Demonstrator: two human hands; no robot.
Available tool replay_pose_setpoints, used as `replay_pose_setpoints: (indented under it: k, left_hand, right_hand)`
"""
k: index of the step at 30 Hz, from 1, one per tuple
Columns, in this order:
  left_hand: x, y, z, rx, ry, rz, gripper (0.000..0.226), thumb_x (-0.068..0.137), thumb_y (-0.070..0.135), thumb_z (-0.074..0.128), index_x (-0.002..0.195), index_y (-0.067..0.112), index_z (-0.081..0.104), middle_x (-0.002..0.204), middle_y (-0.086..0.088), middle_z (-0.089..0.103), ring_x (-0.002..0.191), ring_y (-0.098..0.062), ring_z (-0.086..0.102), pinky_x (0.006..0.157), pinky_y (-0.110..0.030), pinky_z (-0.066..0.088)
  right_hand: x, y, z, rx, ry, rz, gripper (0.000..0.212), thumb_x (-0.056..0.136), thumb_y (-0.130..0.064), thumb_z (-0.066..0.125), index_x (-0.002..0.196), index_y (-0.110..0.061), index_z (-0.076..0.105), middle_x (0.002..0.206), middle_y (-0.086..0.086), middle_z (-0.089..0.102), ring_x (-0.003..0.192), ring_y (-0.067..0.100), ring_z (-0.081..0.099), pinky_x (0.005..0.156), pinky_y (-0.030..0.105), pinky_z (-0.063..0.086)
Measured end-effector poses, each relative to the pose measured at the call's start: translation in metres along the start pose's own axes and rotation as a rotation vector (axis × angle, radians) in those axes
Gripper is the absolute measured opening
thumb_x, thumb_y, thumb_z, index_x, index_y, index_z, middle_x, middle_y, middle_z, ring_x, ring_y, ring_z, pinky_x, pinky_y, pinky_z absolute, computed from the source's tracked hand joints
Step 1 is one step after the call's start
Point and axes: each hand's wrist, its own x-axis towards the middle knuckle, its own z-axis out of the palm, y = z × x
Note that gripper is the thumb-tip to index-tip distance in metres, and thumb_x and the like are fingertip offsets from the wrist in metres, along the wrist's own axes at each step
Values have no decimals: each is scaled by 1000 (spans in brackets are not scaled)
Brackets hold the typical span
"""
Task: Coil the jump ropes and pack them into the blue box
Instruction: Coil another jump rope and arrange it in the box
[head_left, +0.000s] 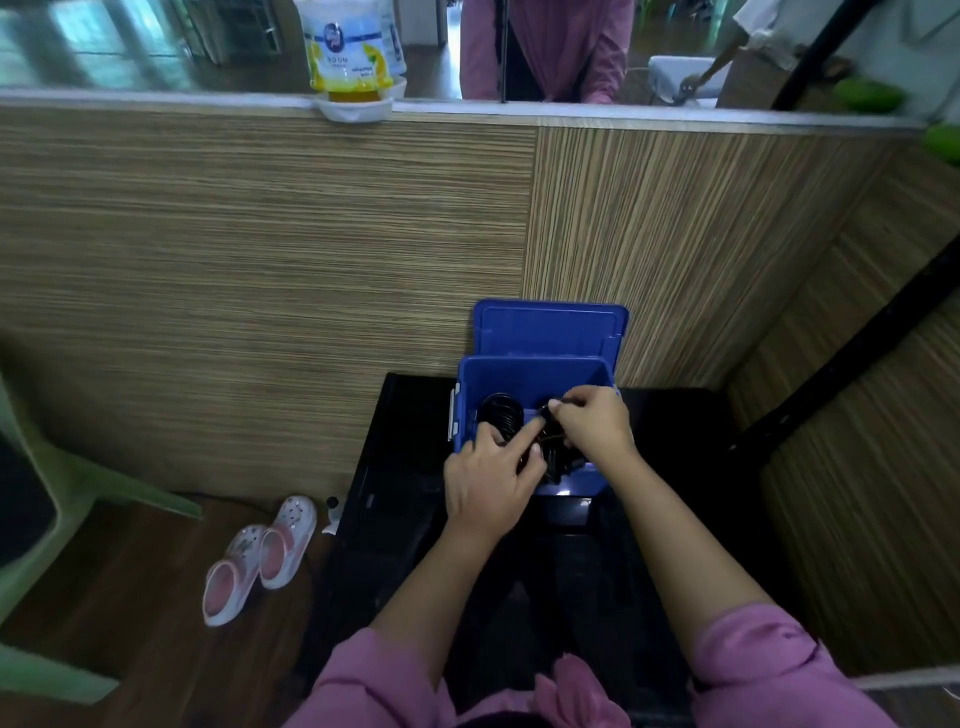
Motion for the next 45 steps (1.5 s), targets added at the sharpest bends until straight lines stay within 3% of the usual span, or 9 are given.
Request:
replay_pose_setpoints:
  k: [4,11,15,17,28,33,36,40,45]
  left_hand:
    - [12,-7,-10,5,6,-157,50,88,55,23,127,48,54,90,-4,57,66,-25,61,56,-32,45]
    - [23,-16,-24,-19,-10,-244,44,92,58,30,135,54,40,95,-3,56,71,-23,62,62,-30,46]
    - [27,-15,-27,-4,-19,-263,46,93,60,23,138,58,31,99,-3,55,70,-21,60,61,-30,47]
    - [28,-16,-28,-14,-19,-260,47,92,61,20,138,58,30,97,-2,54,68,-19,59,59,-29,45]
    - [31,-20,-45,-208,34,-205,41,96,53,34,137,51,41,80,6,50,64,-8,51,50,-20,27]
    - [28,-22,-49,-288,42,-111,51,88,60,27,135,50,43,74,9,46,61,-5,49,52,-14,28]
    - [26,-23,-48,-337,48,-92,50,87,60,31,135,50,45,72,11,45,61,-4,48,55,-11,30]
    - [24,-22,-47,-421,58,-93,51,87,59,34,135,47,46,78,13,50,64,-4,52,58,-10,35]
    - [17,-21,-43,-432,87,-43,47,89,52,42,135,44,48,82,12,55,63,-8,53,58,-5,34]
  right_hand:
    - [2,-4,-2,283,-29,139,20,81,-20,65,62,-16,60,61,3,61,55,16,61,62,39,52]
    - [-10,-8,-7,450,-172,-37,19,87,-23,67,71,-13,64,82,8,63,82,19,62,75,44,57]
    - [-12,-4,7,596,-172,98,30,94,-22,58,68,-9,61,77,13,59,74,25,60,70,41,55]
    - [-14,-7,10,721,-175,152,30,96,-14,53,68,-4,57,78,12,60,77,25,62,76,39,57]
    - [-19,-5,21,989,-174,114,20,97,-15,52,80,-6,59,77,6,57,73,11,55,77,24,51]
    - [-18,-2,17,934,-157,77,23,97,-18,51,77,-9,57,63,3,48,56,11,47,61,23,47]
    - [-14,-3,12,782,-142,-6,24,97,-21,51,79,-11,61,69,2,56,57,11,49,63,27,47]
    - [-14,-7,4,782,-286,-47,26,100,-22,45,81,-14,60,72,-2,61,56,6,55,59,23,46]
    - [-11,-4,1,837,-353,-28,28,100,-23,45,76,-16,57,80,1,63,76,14,58,69,28,48]
